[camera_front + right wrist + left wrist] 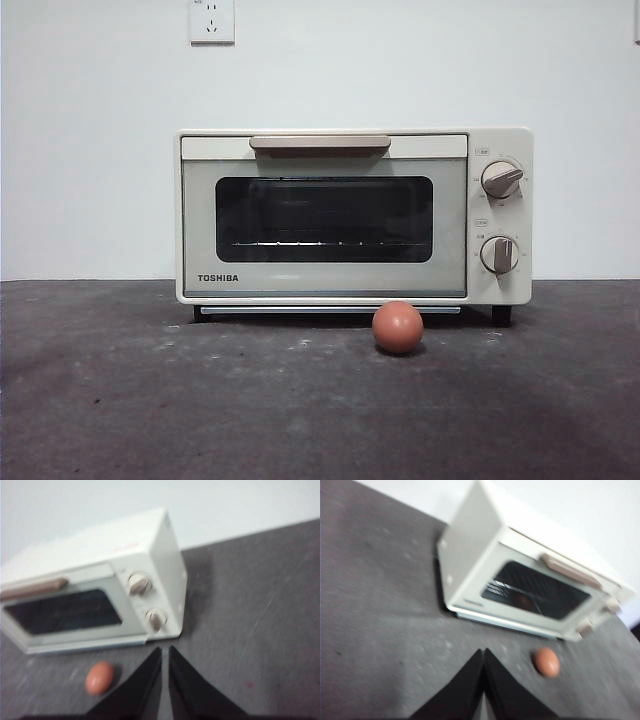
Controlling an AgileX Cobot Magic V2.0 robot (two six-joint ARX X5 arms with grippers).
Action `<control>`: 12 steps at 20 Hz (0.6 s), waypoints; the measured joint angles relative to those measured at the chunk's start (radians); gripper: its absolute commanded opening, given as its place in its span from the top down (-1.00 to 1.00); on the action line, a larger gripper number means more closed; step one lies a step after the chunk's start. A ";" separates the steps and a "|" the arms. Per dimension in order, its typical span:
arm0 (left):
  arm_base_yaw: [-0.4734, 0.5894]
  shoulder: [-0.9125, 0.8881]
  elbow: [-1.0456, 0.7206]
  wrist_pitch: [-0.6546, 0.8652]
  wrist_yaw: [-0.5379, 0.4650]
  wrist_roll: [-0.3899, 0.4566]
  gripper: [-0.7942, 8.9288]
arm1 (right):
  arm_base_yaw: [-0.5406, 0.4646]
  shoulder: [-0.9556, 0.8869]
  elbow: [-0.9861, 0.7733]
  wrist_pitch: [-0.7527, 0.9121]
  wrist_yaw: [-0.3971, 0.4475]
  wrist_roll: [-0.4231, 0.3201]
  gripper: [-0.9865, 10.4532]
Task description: Eggoven
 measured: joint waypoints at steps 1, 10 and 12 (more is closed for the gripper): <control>0.000 0.025 0.026 -0.023 0.021 0.016 0.82 | 0.000 0.023 0.027 -0.033 -0.016 -0.012 0.82; -0.028 0.239 0.250 -0.281 0.142 0.213 0.82 | 0.050 0.258 0.197 -0.307 -0.285 -0.164 0.82; -0.047 0.270 0.290 -0.335 0.163 0.249 0.82 | 0.075 0.297 0.210 -0.350 -0.327 -0.193 0.82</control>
